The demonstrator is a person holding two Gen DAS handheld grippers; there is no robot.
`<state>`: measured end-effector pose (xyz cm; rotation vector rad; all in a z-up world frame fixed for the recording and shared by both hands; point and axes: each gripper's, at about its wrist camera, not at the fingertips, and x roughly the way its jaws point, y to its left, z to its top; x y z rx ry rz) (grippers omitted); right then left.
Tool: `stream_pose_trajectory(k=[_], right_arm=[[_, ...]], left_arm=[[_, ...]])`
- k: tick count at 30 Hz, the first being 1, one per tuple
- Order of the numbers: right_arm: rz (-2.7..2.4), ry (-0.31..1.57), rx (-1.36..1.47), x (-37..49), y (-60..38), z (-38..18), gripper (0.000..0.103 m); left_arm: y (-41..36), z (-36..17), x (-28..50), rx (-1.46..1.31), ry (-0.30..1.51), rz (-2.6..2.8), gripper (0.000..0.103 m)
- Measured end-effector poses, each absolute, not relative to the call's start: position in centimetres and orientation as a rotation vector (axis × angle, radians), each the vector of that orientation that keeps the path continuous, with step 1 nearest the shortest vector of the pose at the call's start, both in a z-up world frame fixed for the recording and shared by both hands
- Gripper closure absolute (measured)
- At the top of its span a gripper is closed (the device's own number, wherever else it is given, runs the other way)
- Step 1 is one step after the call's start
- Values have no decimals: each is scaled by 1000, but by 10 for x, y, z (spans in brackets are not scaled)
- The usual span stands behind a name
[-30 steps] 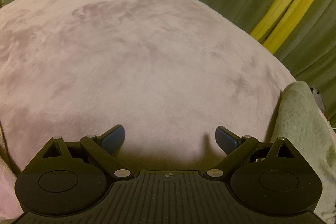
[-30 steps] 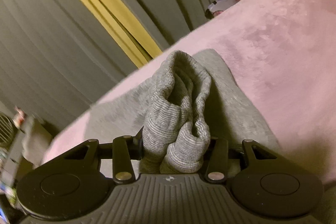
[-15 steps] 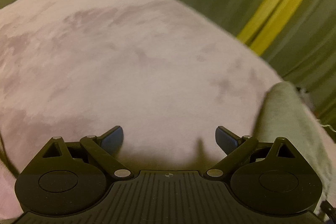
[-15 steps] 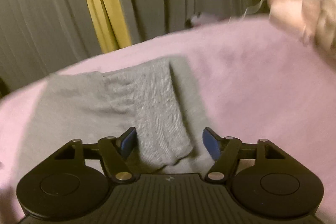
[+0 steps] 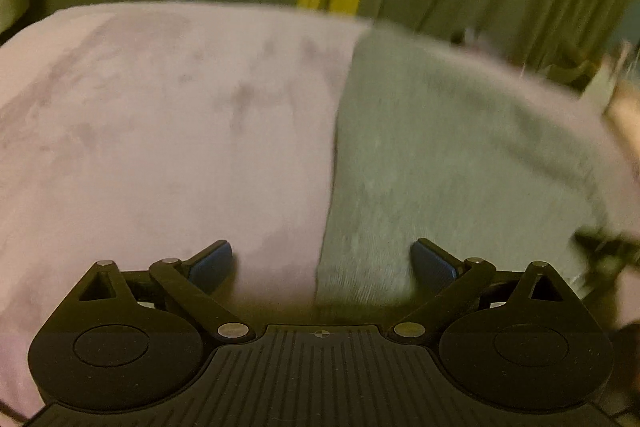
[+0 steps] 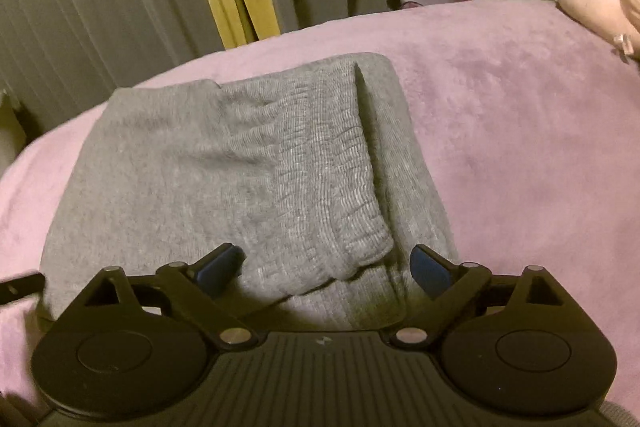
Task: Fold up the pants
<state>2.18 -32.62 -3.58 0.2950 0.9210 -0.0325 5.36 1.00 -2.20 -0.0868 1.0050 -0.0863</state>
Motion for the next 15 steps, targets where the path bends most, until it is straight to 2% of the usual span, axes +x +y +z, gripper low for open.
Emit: stream_pose_trajectory(k=[4,10,15], right_arm=[[-43,914,301,16,-329,-31,9],[-59,885,419,12,-356,-25,6],[-43,918,425,22,-358,-31,4]], left_arm=[[27,-28,55,-199,1044,-64,2],[53,-16,42,-351,942,-43,3],[29,-28,51,-242,1054,-114,3]])
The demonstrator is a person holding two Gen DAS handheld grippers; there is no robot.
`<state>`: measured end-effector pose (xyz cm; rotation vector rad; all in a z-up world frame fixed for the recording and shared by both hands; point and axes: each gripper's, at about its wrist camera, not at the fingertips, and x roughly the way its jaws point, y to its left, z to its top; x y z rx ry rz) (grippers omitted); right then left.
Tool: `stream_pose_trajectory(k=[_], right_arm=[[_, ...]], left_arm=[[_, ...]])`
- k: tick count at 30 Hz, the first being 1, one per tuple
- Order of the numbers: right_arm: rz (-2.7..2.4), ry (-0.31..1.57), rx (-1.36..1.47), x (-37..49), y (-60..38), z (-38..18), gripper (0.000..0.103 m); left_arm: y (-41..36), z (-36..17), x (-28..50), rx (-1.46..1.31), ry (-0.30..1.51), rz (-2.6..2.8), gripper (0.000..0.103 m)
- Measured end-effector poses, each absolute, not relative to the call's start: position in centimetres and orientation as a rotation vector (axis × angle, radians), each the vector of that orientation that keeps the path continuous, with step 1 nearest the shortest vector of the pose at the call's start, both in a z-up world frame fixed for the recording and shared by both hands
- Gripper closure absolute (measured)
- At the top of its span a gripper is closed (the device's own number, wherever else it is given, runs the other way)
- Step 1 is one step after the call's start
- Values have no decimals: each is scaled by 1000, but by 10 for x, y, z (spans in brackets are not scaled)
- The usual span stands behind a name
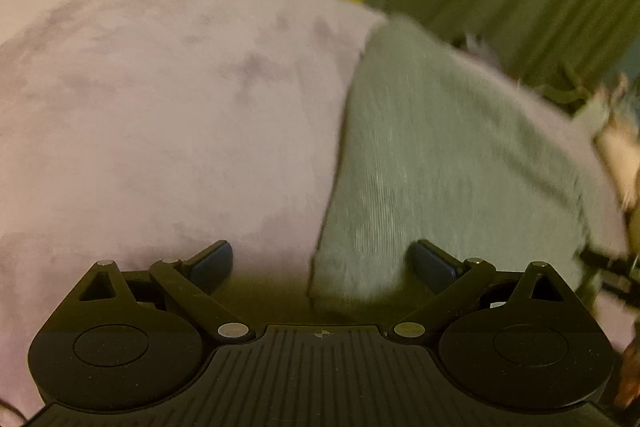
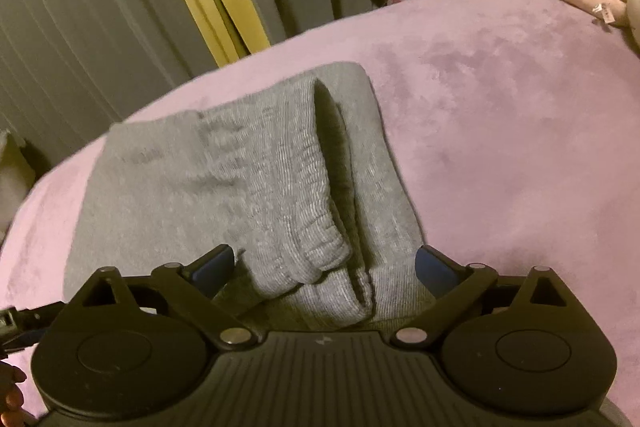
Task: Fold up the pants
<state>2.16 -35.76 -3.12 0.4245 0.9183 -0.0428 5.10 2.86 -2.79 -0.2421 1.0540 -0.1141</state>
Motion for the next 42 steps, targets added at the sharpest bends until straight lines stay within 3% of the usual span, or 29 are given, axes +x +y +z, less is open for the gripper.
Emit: stream_pose_trajectory(k=[7,16,26,34,42], right_arm=[[1,980,381,36,-367,-36,4],[92,1001,658,39,-407,-56,4],[280,1065,793,66,-430,-84,4],[404,1005,1039,82,-452,-115,4],[468,993,864,112,-418,-104,4]], left_arm=[[45,-29,52,-315,1074,-62,2],[63,-36,62,-460,1066,-111,3],[48,-43,87,-428,1116,-277,2],[38,-63,132,-534,1168,-448,1],[8,-71,179,-554,1197,-529,1]])
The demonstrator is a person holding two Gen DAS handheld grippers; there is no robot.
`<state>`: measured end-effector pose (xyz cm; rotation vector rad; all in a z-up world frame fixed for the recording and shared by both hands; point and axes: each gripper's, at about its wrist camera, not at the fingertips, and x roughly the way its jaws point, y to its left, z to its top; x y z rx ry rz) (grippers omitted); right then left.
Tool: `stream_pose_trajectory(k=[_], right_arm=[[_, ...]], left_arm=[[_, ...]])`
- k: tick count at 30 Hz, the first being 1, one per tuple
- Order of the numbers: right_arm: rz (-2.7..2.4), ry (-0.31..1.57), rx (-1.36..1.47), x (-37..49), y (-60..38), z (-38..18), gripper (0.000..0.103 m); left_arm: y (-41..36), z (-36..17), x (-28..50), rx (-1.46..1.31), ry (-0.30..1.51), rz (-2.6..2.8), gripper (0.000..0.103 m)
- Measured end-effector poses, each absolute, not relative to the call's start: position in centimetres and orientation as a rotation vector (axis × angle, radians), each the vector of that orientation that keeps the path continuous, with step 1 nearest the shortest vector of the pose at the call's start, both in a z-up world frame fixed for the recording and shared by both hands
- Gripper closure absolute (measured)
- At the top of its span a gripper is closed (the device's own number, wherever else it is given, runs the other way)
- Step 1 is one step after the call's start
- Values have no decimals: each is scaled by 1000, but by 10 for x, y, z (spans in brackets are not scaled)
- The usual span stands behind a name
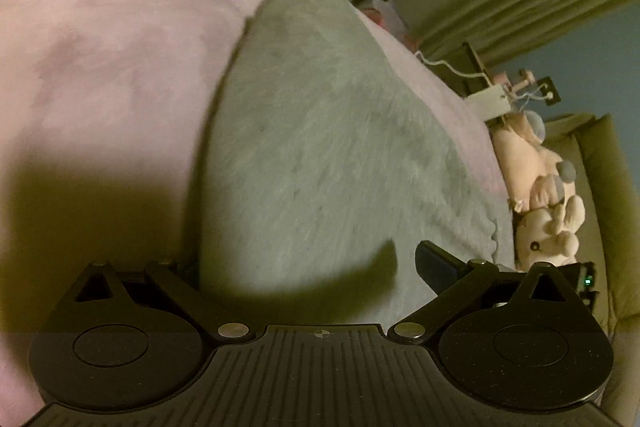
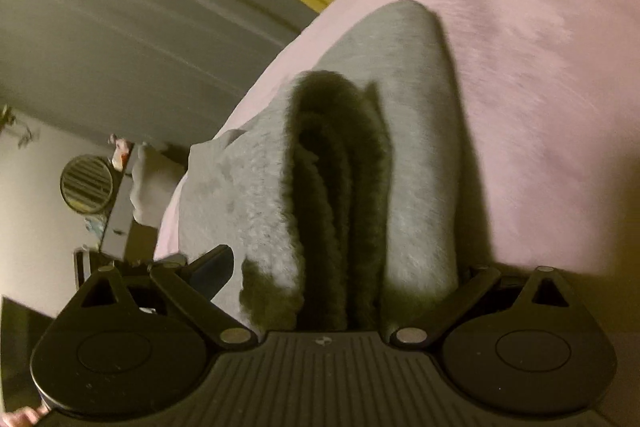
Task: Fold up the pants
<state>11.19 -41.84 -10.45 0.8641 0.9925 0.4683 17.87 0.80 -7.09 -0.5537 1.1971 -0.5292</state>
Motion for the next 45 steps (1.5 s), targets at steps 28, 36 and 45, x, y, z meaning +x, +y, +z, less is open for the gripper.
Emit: stream_pose_trajectory(k=[28,36,45], right_arm=[[476,973,838,114,-411,-107,4],[422,948,851,108,-408,-105,4],[323,941,658,98,-387,-85,29]], left_arm=[[-55,-71,177,-230,1172,-502,0],[-57,-70,174,-197,1157,-502,1],[-46,-60,165,-193,1110,-508,36]])
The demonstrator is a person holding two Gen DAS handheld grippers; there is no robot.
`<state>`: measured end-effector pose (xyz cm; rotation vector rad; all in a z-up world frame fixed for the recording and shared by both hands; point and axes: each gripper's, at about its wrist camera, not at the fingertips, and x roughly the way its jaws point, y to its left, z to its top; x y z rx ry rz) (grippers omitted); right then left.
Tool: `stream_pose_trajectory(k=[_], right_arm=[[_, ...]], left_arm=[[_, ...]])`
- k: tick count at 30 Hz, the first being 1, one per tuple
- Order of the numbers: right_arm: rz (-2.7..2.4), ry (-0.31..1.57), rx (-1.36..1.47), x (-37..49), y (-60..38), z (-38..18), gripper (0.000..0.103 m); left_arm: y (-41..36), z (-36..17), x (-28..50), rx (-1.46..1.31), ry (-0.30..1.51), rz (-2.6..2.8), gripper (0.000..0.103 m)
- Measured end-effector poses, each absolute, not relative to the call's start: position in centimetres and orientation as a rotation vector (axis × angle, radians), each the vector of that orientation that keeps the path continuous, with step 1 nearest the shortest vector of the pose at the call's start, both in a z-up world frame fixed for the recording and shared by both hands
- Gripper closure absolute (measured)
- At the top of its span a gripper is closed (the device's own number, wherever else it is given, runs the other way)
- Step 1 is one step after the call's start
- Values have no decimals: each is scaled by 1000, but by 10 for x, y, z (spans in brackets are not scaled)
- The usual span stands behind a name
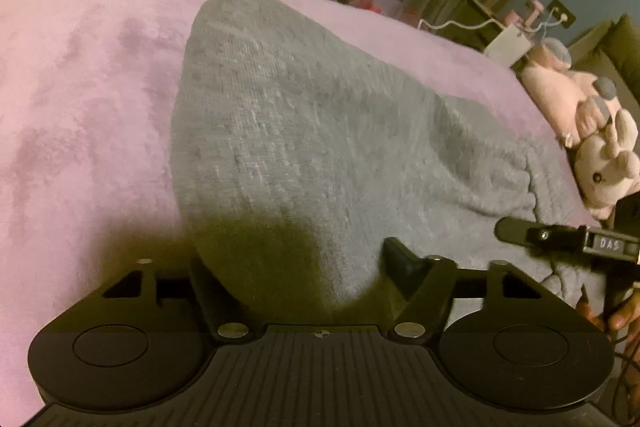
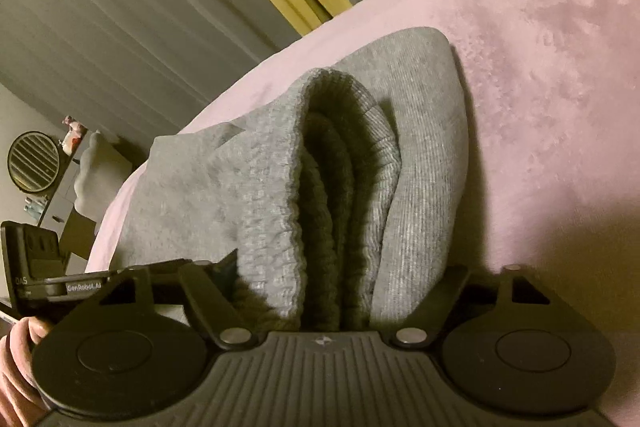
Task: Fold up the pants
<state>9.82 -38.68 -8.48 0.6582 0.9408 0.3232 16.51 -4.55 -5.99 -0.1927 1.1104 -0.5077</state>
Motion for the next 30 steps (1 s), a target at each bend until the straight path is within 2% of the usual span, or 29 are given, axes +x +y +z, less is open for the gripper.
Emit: stream_pose_trajectory(k=[3,4,7,12,20,22,23,24,26,28,29,30], right_arm=[[319,936,628,98,-382,-81,31],[313,935,618,98,-380,-79,33],[316,905,570,96,-372,-69,38],[350,808,526,93,-360,-41,42],[353,698,501,112,-362,-4,43],[332,695,518,118,-368,-2,43],[319,706,515,121,-370,-4,38],[299,737,510,125,-371,-8,35],[220,847,497,132,-374,-22,30],[123,912,478,129,-378,-34,28],[86,906,464,123,-381,-37,22],[80,893,466,116,-384,-39,20]], left_arm=[[-47,-59,163,-185,1084,-491,44],[-48,-57,162,-190,1070,-475,52],[-48,-49,160,-203,1046,-460,62],[-54,-36,161,-176,1009,-461,65],[-58,-11,182,-241,927,-450,67],[-60,-9,189,-237,922,-432,62],[-62,-10,192,-224,926,-405,58],[-63,-13,195,-208,939,-367,50],[-65,-18,199,-170,994,-306,50],[-63,-18,191,-139,983,-293,42],[-62,-15,183,-117,960,-300,39],[-61,-12,175,-97,947,-305,30]])
